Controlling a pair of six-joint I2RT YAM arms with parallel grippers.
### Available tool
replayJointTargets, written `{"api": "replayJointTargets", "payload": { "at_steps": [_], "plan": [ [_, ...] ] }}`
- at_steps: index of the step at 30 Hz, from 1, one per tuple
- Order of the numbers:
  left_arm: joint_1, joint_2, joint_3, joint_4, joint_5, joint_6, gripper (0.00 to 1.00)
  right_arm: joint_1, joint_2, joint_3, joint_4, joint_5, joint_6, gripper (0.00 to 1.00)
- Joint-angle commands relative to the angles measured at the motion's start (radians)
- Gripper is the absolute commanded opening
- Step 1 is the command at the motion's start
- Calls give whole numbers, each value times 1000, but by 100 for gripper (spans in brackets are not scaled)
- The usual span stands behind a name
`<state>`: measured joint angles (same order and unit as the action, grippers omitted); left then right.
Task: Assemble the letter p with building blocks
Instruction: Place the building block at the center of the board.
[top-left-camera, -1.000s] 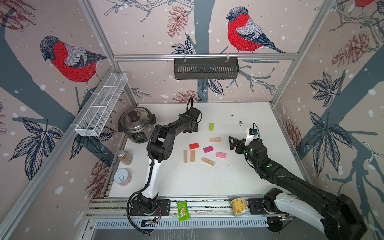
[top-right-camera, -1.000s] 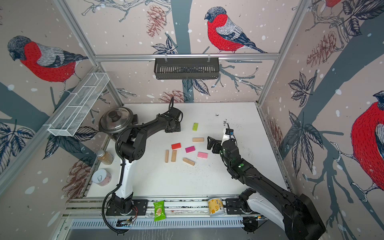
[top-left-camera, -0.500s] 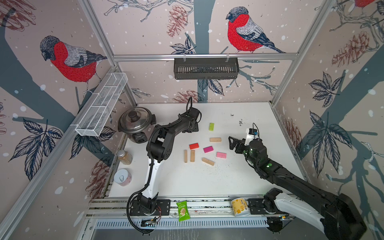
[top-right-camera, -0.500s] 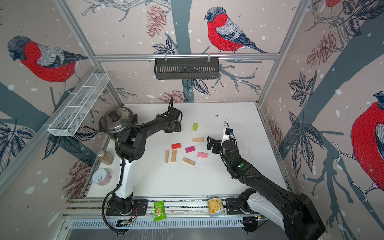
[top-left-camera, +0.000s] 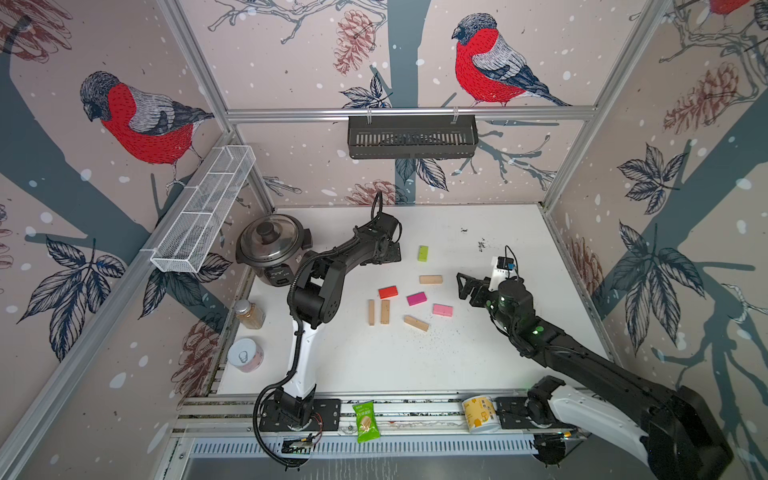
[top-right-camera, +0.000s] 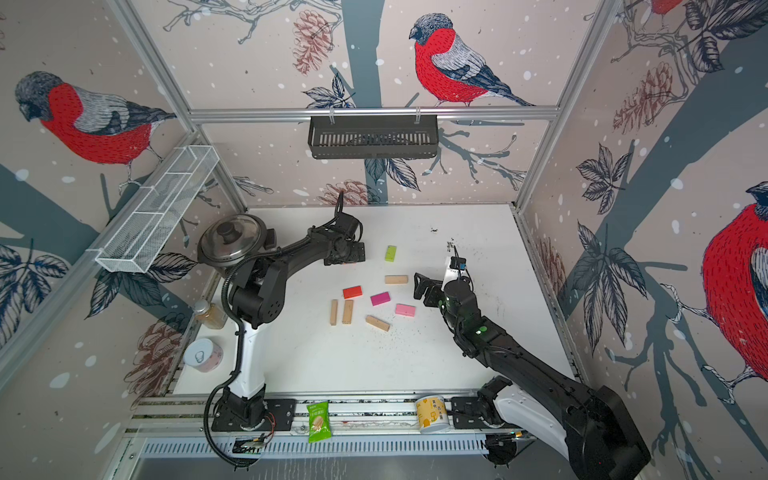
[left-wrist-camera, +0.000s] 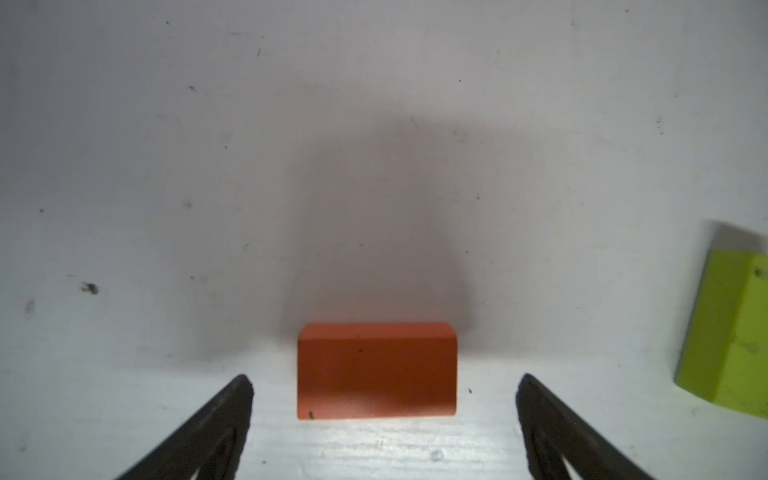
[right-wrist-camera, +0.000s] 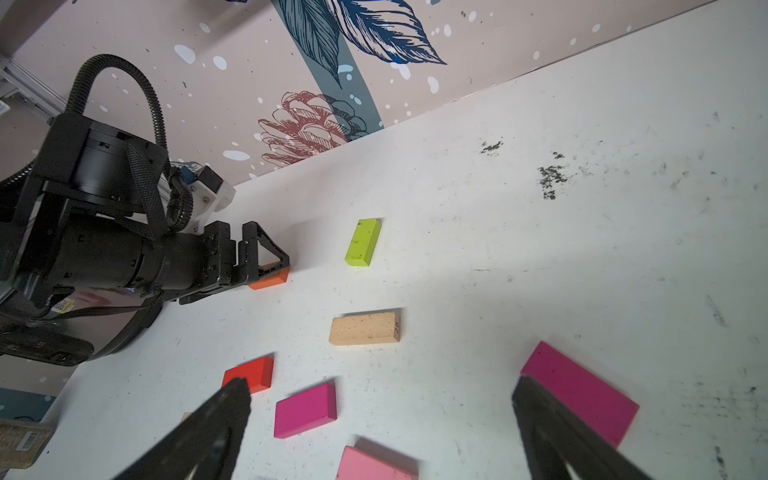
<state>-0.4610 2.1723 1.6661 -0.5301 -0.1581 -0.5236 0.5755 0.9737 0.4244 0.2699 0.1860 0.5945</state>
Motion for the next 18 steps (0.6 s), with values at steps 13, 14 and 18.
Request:
{"api": "replayJointTargets", "payload": {
  "at_steps": [13, 14, 18],
  "plan": [
    [-20, -245, -205, 75, 53, -1, 97, 1, 0, 7, 31, -4, -23, 100],
    [-25, -268, -229, 81, 52, -1, 97, 2, 0, 7, 31, -3, -24, 100],
    [-62, -381, -351, 106, 44, 3, 97, 4, -3, 11, 25, -8, -27, 100]
  ]
}}
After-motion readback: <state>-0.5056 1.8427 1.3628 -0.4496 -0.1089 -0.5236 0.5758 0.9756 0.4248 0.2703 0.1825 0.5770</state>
